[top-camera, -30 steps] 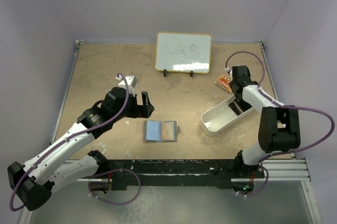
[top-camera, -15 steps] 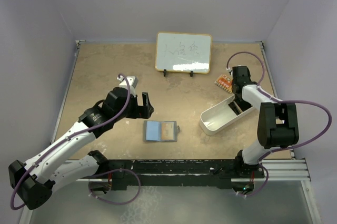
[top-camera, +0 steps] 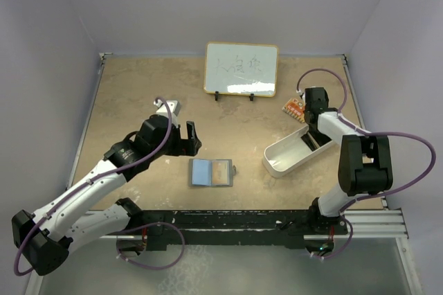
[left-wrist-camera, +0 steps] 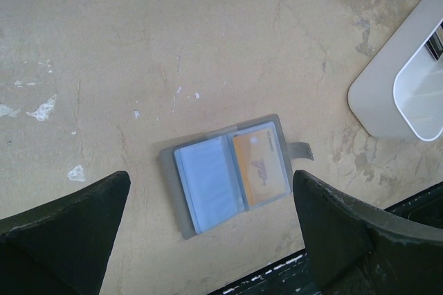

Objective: Put the credit cards into the card holder
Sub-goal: Pick up the credit card from the storage box, then insert the credit card into the card holder.

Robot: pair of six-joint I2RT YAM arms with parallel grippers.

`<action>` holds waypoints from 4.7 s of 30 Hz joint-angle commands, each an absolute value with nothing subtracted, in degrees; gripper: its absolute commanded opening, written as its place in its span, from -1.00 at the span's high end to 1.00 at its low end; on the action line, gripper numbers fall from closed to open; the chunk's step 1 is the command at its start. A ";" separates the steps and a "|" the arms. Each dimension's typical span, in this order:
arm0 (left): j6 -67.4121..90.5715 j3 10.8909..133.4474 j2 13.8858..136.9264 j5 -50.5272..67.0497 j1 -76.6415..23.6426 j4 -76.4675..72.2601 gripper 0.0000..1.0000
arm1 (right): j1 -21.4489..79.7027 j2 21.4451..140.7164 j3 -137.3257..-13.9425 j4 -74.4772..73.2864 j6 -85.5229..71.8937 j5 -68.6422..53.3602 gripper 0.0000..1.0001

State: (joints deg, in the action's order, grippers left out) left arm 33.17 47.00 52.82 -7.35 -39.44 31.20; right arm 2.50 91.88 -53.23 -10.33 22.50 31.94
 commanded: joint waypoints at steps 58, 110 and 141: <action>52.87 28.92 66.37 -6.40 -39.55 17.54 0.18 | 25.64 68.70 -56.85 -12.11 -26.71 -21.66 1.00; 59.82 19.73 64.25 -2.03 -39.52 11.24 0.90 | 41.33 94.72 -46.45 -0.67 -41.65 -21.20 1.00; 60.13 18.92 64.46 -1.06 -39.55 10.33 0.90 | 41.38 92.37 -47.64 -3.15 -41.03 -13.52 1.00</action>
State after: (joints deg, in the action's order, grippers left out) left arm 60.49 20.34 63.64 -1.54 -39.44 8.32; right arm 41.25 94.41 -46.61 -0.82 -41.41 -18.15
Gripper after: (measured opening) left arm 0.049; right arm 0.004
